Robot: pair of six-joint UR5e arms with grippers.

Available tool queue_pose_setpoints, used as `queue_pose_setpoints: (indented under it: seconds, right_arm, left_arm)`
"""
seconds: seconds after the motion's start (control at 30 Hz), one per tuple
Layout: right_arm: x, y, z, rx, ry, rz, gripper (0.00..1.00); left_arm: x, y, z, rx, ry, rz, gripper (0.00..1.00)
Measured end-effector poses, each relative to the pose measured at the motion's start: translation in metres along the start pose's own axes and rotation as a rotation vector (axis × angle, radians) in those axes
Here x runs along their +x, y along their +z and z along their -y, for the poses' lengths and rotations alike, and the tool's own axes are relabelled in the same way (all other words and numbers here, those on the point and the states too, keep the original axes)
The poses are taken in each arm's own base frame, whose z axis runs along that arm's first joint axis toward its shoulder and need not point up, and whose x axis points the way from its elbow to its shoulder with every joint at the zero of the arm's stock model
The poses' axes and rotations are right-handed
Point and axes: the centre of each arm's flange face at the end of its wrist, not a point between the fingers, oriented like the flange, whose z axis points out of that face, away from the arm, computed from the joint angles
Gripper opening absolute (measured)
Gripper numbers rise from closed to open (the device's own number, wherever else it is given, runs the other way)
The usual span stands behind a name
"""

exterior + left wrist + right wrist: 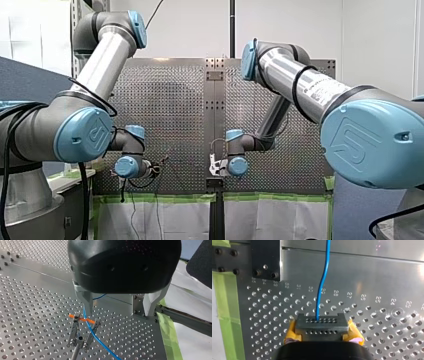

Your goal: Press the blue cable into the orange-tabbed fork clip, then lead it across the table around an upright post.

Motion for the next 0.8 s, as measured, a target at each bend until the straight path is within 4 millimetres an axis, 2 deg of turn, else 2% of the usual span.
queue_pose_setpoints:
  seconds: [0.4, 0.8]
  right_arm:
    - [0.0, 0.0, 0.0, 0.003, 0.001, -0.003, 0.0]
    - [0.0, 0.001, -0.002, 0.003, 0.002, -0.004, 0.0]
  left_arm:
    - [-0.012, 0.018, 0.005, 0.027, 0.021, 0.045, 1.0]
    - [-0.012, 0.019, 0.007, 0.027, 0.029, 0.039, 1.0]
